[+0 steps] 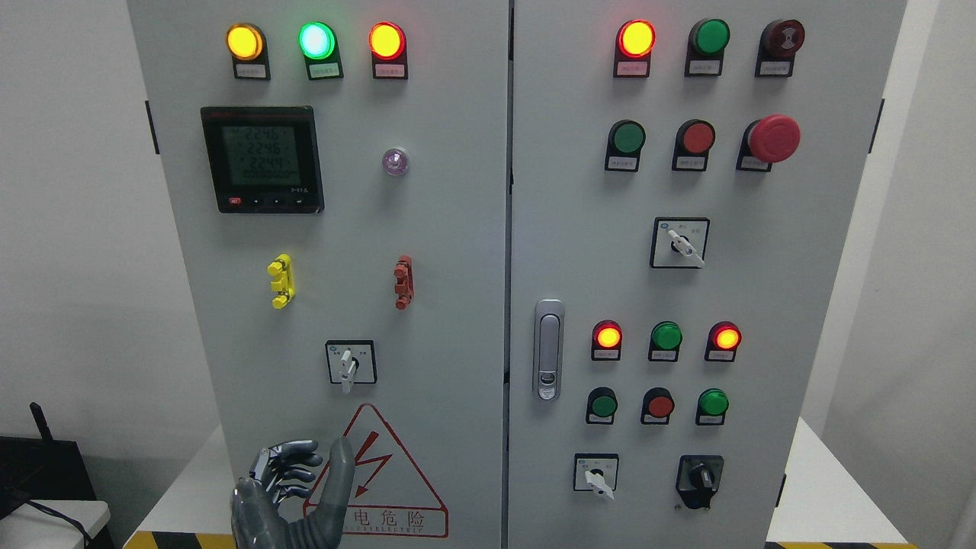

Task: Turn on light switch 1

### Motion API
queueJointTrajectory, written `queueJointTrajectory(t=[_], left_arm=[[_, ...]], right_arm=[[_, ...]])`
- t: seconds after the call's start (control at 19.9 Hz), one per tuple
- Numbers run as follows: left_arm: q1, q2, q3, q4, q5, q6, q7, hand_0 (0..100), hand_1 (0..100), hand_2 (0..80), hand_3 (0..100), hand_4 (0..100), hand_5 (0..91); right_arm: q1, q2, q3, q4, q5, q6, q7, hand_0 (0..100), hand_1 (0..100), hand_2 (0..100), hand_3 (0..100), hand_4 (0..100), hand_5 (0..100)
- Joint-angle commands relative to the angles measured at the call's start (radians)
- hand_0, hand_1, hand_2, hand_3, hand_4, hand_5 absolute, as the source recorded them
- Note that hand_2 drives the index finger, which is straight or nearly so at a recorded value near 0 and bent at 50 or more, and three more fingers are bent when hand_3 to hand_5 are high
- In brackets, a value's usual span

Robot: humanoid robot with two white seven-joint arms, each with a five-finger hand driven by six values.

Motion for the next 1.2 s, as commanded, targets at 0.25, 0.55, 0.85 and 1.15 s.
queueJointTrajectory(t=[0.25,0.55,0.85,1.15], left_arm=[[-0.064,-0.022,-0.073,0.000,-0.016,0.101,0.067,12,57,51.4,67,71,64.5],[-0.100,-0.025,-0.072,0.009,-0.017,0.179,0.072,15,58,51.4,66,70,64.1],[-0.118,-0.026,-0.072,0.016,-0.017,0.214,0.080,16,57,50.8,65,70,64.0],[-0.172,-0.030,-0.064,0.037,-0.008,0.236,0.089,16,57,49.6,64,70,64.3]], right_arm=[[0.000,0.000,0.000,-0.001,-0.017,0.000,0.001,12,39,0,0,0,0],[0.000,0.000,0.000,0.001,-0.018,0.000,-0.001,12,39,0,0,0,0],[0.000,0.000,0.000,0.001,-0.017,0.000,-0.001,12,39,0,0,0,0],[0.000,0.000,0.000,0.001,-0.018,0.000,-0.001,12,39,0,0,0,0]])
